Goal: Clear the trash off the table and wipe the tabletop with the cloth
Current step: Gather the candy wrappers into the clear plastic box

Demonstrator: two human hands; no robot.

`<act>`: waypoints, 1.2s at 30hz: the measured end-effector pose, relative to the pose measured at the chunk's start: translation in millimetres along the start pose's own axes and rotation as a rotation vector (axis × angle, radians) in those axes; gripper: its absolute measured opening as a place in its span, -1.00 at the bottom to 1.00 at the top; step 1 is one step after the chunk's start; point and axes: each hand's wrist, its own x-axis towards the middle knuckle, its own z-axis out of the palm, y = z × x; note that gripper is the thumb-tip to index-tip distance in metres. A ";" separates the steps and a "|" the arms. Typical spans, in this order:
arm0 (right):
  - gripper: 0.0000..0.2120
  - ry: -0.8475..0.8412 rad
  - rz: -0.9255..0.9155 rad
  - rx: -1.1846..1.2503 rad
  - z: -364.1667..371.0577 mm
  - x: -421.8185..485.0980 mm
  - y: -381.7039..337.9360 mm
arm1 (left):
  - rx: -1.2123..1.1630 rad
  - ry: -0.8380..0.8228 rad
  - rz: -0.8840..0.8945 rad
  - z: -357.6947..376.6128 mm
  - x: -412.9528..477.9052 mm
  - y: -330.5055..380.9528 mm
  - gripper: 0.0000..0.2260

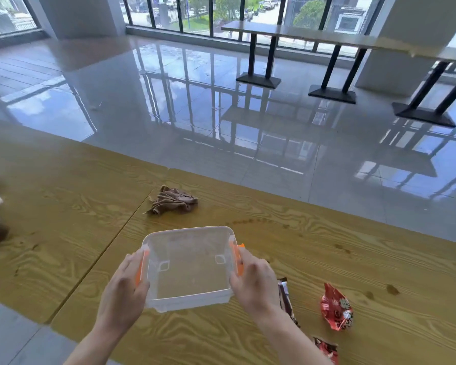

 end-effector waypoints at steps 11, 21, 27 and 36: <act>-0.43 -0.118 0.070 -0.025 15.9 -29.4 -0.6 | 0.004 -0.073 -0.011 17.4 -8.7 -34.7 -0.37; -0.62 -0.079 0.250 0.025 -31.0 -50.7 86.5 | 0.070 -0.042 0.365 44.8 -28.5 68.5 -0.46; -0.66 0.092 0.291 -0.045 -70.3 -62.0 138.6 | 0.048 -0.158 0.589 104.3 -30.1 158.1 -0.51; -0.28 -0.243 0.441 -0.191 -85.2 -59.8 194.5 | 0.285 -0.458 0.478 214.3 -58.6 202.5 -0.51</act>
